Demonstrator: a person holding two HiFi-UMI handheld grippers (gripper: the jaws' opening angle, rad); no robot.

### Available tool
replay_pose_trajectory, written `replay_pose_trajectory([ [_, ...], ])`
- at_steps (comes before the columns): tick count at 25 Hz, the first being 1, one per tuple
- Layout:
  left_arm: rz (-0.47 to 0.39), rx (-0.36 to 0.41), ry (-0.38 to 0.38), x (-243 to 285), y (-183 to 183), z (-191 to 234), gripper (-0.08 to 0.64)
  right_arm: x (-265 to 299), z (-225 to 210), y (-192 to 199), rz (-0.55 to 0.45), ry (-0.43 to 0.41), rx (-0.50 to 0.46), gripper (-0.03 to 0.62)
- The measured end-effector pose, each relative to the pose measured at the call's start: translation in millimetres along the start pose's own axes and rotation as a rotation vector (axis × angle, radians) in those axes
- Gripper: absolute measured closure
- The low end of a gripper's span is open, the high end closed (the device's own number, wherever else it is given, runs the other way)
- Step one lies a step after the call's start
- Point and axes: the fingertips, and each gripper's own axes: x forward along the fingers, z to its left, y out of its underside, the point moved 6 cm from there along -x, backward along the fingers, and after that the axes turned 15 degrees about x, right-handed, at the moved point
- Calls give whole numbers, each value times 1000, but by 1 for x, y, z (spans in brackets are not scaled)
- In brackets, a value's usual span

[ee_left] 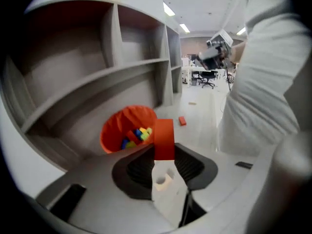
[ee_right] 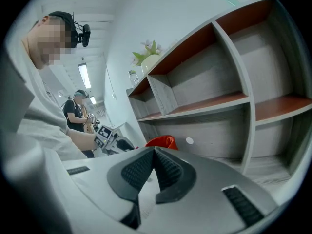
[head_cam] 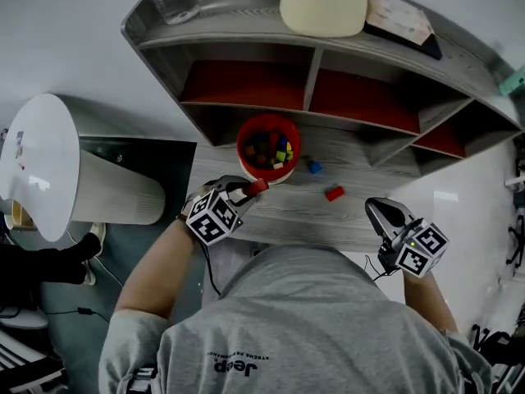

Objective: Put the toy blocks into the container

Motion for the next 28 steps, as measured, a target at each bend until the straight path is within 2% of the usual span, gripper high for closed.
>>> replay_pose_trajectory([
  [3, 14, -4, -69, -3, -27, 41, 393, -4, 1, -1, -18, -1, 2, 572],
  [8, 118, -74, -77, 23, -33, 80, 393, -14, 2, -3, -42, 4, 3, 572],
  [13, 167, -96, -114, 34, -32, 98, 393, -27, -3, -3, -65, 26, 16, 572],
  [15, 161, -108, -136, 36, -32, 103, 386, -31, -5, -2, -69, 34, 24, 572],
  [17, 147, -123, -144, 36, -33, 105, 292, -34, -6, -1, -71, 38, 27, 572],
  [18, 139, -129, -147, 35, -33, 106, 282, -34, -6, -1, -71, 39, 28, 572],
  [28, 98, -167, -160, 20, -29, 98, 282, -26, -4, -5, -59, 18, 18, 572],
])
